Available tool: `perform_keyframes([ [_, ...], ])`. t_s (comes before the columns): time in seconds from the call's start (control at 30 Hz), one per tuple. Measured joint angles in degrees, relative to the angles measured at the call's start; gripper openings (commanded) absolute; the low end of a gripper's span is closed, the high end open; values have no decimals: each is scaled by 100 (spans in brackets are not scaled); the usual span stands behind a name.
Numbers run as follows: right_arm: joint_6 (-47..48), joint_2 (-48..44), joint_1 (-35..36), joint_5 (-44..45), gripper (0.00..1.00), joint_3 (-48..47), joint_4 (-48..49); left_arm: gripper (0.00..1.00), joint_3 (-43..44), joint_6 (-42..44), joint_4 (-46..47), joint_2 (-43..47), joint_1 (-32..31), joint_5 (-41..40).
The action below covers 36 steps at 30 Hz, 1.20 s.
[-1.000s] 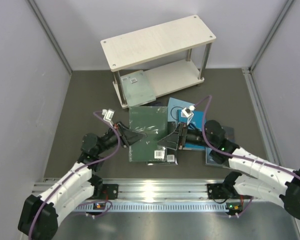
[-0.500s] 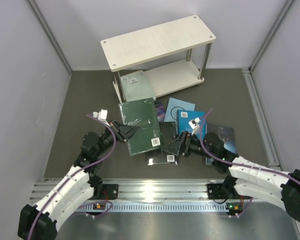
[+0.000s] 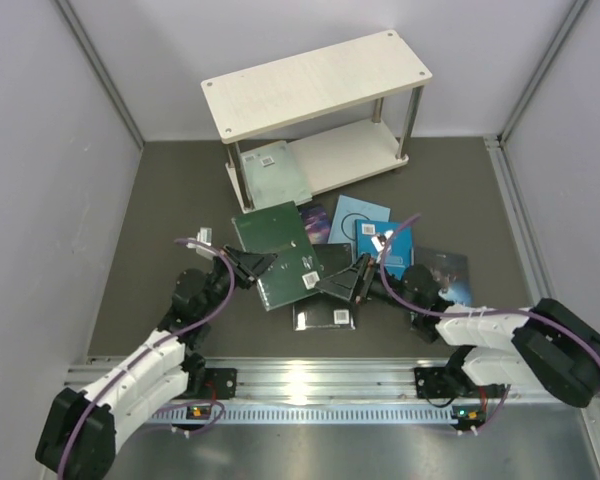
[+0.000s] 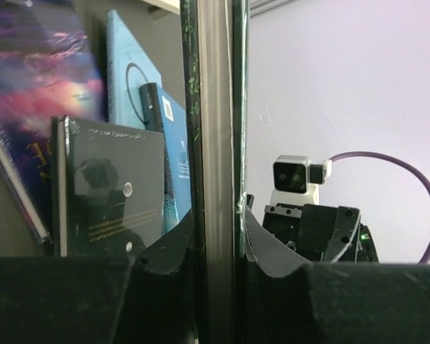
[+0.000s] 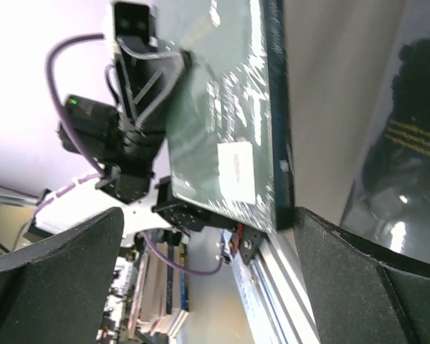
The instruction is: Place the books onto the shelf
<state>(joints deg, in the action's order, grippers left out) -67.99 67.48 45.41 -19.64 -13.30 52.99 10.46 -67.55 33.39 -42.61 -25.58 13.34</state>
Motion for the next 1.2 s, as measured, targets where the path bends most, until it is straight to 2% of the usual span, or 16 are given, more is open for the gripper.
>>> perform_keyframes([
  [0.17, -417, 966, -22, -116, 100, -122, 1152, 0, -234, -289, 264, -63, 22, -127],
  [0.33, -841, 1917, -22, -243, 98, -304, 1709, 0, -385, -533, 793, -348, 59, -144],
  [0.43, -922, 2092, -22, -267, 90, -326, 1788, 0, -444, -627, 949, -494, 76, -142],
  [0.47, -929, 2092, -22, -267, 83, -326, 1821, 0, -459, -643, 1001, -538, 81, -144],
  [0.63, -944, 2094, -22, -238, 70, -365, 1910, 0, -553, -734, 1325, -754, 85, -144],
  [0.67, -955, 2100, -22, -232, 61, -400, 1919, 0, -599, -756, 1403, -809, 85, -144],
  [0.93, -981, 2411, -33, -162, 29, -715, 1856, 0, -765, -1104, 2157, -1217, 111, -186],
  [1.0, -992, 2417, -33, -155, 12, -739, 1858, 0, -767, -1152, 2269, -1237, 116, -186],
  [1.03, -1049, 2417, -39, -162, 0, -750, 1928, 1, -774, -1191, 2315, -1241, 129, -188],
  [1.1, -1082, 2409, -55, -195, 0, -750, 2031, 8, -778, -1250, 2380, -1239, 140, -177],
  [1.2, -1093, 2387, -66, -195, 0, -748, 2048, 32, -778, -1217, 2391, -1224, 140, -160],
])
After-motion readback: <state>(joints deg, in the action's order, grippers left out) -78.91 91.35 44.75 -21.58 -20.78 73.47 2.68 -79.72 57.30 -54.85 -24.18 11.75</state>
